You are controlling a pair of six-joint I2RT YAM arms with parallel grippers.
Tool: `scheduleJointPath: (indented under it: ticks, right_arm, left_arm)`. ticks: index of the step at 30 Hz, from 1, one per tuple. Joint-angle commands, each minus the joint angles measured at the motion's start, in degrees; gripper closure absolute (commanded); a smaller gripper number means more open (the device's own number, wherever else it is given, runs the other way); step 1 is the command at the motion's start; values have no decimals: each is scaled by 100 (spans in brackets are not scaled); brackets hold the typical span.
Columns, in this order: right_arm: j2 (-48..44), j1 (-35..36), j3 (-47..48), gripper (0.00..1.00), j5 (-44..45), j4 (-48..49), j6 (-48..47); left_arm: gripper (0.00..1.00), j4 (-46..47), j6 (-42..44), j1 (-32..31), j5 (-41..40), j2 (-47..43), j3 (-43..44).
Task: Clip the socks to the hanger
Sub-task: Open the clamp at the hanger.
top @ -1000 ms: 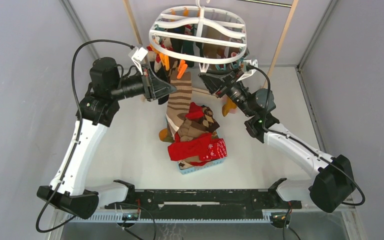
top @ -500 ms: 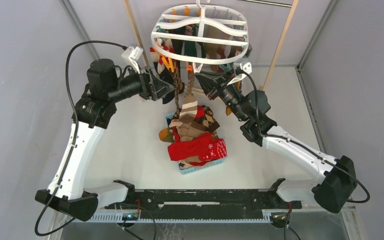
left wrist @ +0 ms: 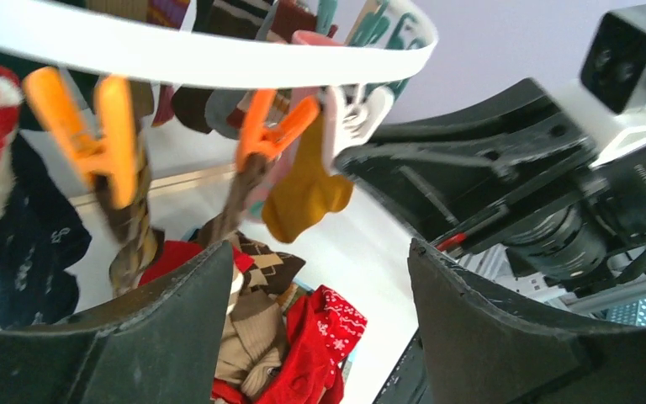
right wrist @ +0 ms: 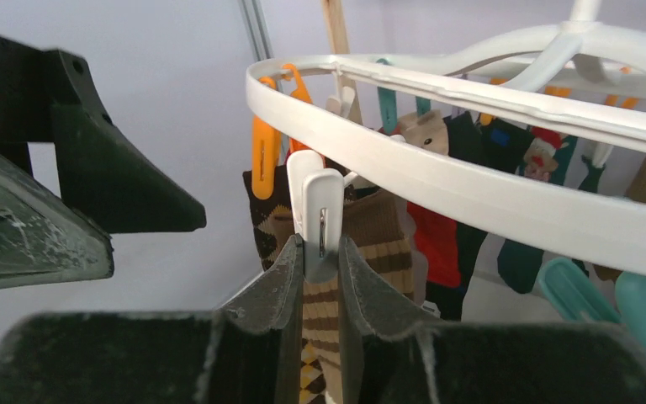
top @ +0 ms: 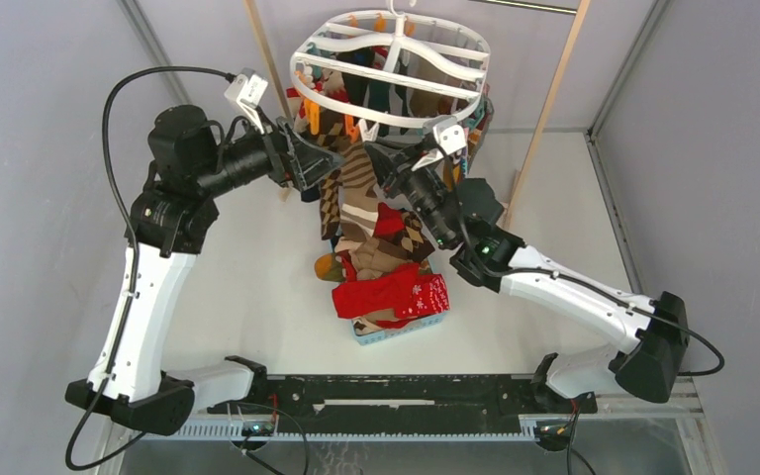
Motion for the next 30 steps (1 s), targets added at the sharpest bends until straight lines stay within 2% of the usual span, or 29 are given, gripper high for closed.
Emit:
scheduleJointPath:
  ticks: [1, 17, 30]
  right_arm:
    - [202, 272, 424, 100, 506, -264, -336]
    - [241, 536, 554, 100, 460, -610, 135]
    - [206, 556, 582, 100, 305, -853, 241]
  left_arm:
    - [21, 259, -169, -173, 217, 145, 469]
    - [24, 743, -466, -354, 264, 670, 573]
    - [39, 891, -454, -421, 428, 1027, 700]
